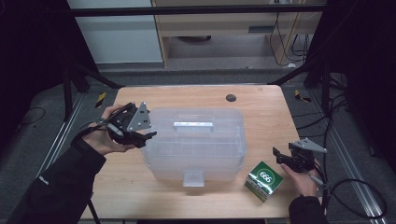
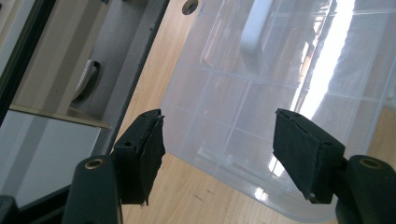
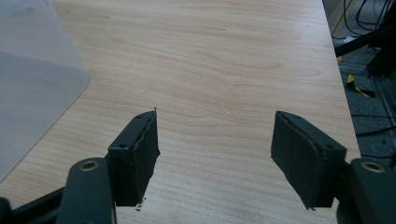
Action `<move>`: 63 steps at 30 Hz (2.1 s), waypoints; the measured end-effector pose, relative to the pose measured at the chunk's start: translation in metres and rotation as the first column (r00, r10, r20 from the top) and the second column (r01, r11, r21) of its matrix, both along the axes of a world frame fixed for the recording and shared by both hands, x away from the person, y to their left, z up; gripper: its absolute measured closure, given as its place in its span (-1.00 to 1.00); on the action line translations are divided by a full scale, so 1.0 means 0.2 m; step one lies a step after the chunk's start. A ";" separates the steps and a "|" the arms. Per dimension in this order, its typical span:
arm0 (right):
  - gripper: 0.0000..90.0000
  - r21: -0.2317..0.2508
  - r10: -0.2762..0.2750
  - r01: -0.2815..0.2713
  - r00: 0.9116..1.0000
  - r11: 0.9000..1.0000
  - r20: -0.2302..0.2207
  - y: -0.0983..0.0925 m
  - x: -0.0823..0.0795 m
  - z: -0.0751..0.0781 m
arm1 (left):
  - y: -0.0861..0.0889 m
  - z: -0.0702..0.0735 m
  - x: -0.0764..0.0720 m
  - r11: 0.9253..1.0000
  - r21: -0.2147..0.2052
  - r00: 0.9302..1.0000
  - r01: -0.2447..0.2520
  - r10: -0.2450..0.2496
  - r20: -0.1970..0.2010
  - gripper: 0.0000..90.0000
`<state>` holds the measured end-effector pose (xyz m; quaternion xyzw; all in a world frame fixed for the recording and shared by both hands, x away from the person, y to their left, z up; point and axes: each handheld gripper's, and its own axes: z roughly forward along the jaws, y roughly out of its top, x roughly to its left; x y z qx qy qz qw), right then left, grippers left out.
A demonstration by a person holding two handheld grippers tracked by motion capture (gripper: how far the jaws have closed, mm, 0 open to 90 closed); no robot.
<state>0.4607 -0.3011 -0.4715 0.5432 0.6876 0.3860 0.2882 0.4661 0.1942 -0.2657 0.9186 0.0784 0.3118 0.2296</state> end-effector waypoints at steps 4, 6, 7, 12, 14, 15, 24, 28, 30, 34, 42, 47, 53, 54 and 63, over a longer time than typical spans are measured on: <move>-0.25 -0.003 0.005 -0.005 1.000 1.000 0.003 0.00 0.00 0.00 | -0.04 0.00 0.00 1.000 0.011 1.000 0.022 -0.022 0.002 -0.24; -0.23 0.000 0.007 -0.007 1.000 1.000 0.000 0.00 0.00 0.01 | -0.06 -0.01 0.00 0.999 0.024 0.999 0.034 -0.034 0.002 -0.23; -0.22 0.000 0.010 -0.010 1.000 1.000 -0.001 0.01 0.00 0.01 | -0.07 -0.01 0.00 0.999 0.034 0.999 0.040 -0.041 0.004 -0.22; -0.17 0.009 0.024 -0.024 1.000 1.000 -0.012 0.01 0.00 0.01 | -0.12 -0.02 0.01 0.997 0.054 0.998 0.063 -0.063 0.007 -0.21; -0.16 -0.001 0.027 -0.028 1.000 1.000 -0.010 0.01 0.00 0.01 | -0.14 -0.02 0.01 0.995 0.068 0.998 0.068 -0.068 0.003 -0.21; -0.16 0.000 0.029 -0.029 1.000 1.000 -0.011 0.01 0.00 0.01 | -0.15 -0.02 0.01 0.995 0.074 0.997 0.071 -0.072 0.003 -0.20; -0.11 0.010 0.041 -0.041 0.999 0.999 -0.015 0.01 0.00 0.01 | -0.26 -0.04 0.03 0.986 0.126 0.994 0.109 -0.109 0.000 -0.17; -0.07 0.034 0.070 -0.069 0.997 0.997 -0.016 0.03 0.00 0.03 | -0.29 -0.05 0.05 0.985 0.132 0.994 0.107 -0.107 -0.009 -0.15; -0.05 0.030 0.079 -0.079 0.997 0.996 -0.016 0.03 0.00 0.03 | -0.31 -0.06 0.05 0.985 0.133 0.994 0.112 -0.111 -0.013 -0.14; -0.02 0.032 0.089 -0.088 0.996 0.996 -0.018 0.04 0.00 0.04 | -0.36 -0.06 0.06 0.980 0.153 0.992 0.125 -0.125 -0.014 -0.08; 0.01 0.025 0.095 -0.095 0.995 0.995 -0.021 0.04 0.00 0.04 | -0.44 -0.10 0.08 0.973 0.177 0.989 0.149 -0.148 -0.020 0.06; 0.08 0.030 0.099 -0.099 0.995 0.995 -0.027 0.05 0.00 0.05 | -0.47 -0.11 0.10 0.962 0.223 0.988 0.156 -0.155 -0.022 0.19; 0.18 0.024 0.120 -0.119 0.992 0.993 -0.032 0.05 0.00 0.07 | -0.49 -0.12 0.11 0.956 0.253 0.989 0.148 -0.146 -0.028 0.39; 0.20 0.021 0.122 -0.122 0.992 0.992 -0.030 0.05 0.00 0.07 | -0.49 -0.12 0.11 0.955 0.258 0.989 0.144 -0.143 -0.023 0.42; 0.33 0.026 0.172 -0.171 0.985 0.985 -0.021 0.09 -0.02 0.14 | -0.51 -0.11 0.12 0.950 0.287 0.992 0.121 -0.123 -0.012 0.64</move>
